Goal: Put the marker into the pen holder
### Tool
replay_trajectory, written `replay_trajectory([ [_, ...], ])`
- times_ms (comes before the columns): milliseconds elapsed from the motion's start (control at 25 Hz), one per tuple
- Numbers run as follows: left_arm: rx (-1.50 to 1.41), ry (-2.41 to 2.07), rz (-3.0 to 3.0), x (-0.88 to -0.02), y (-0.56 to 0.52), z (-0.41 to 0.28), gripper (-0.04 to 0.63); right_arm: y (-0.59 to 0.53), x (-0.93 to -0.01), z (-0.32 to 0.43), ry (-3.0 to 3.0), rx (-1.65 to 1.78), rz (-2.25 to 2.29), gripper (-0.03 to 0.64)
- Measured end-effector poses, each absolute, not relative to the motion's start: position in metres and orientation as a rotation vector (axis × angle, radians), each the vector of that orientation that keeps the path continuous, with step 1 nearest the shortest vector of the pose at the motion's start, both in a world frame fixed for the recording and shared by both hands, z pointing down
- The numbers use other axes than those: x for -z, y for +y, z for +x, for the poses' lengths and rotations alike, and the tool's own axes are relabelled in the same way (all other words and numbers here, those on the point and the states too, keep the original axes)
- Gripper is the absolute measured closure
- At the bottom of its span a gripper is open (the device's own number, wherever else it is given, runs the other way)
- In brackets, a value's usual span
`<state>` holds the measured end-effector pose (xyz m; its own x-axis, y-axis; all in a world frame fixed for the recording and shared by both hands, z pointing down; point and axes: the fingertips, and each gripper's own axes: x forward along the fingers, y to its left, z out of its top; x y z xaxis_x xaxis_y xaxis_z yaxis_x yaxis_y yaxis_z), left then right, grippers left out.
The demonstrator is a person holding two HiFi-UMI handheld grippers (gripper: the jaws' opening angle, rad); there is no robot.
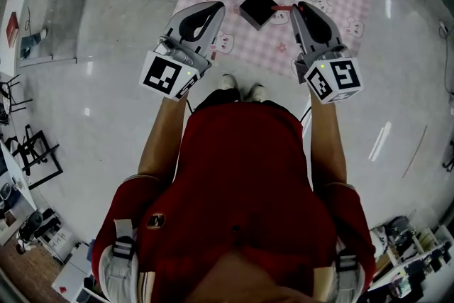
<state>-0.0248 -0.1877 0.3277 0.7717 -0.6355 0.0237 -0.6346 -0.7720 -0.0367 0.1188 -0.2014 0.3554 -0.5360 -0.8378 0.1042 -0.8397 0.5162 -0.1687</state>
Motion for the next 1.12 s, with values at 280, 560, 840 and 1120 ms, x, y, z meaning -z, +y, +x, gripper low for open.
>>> replay_trajectory([
  [280,0.066,1.001,-2.964,-0.337,-0.198,-0.026,0.589,-0.214,-0.378,0.114,-2.676,-0.349,1.533,0.563],
  [560,0.085,0.969,-2.981,-0.343,-0.202,-0.026,0.589,-0.224,-0.402,0.114,-2.633,-0.384,1.553,0.563],
  [840,0.091,0.969,-2.984,-0.345,-0.212,-0.029,0.589,-0.235,-0.421,0.111,-2.6,-0.413,1.552,0.563],
  [1120,0.092,0.969,-2.994,-0.351,-0.216,-0.03,0.589,-0.242,-0.435,0.107,-2.578,-0.423,1.541,0.563],
])
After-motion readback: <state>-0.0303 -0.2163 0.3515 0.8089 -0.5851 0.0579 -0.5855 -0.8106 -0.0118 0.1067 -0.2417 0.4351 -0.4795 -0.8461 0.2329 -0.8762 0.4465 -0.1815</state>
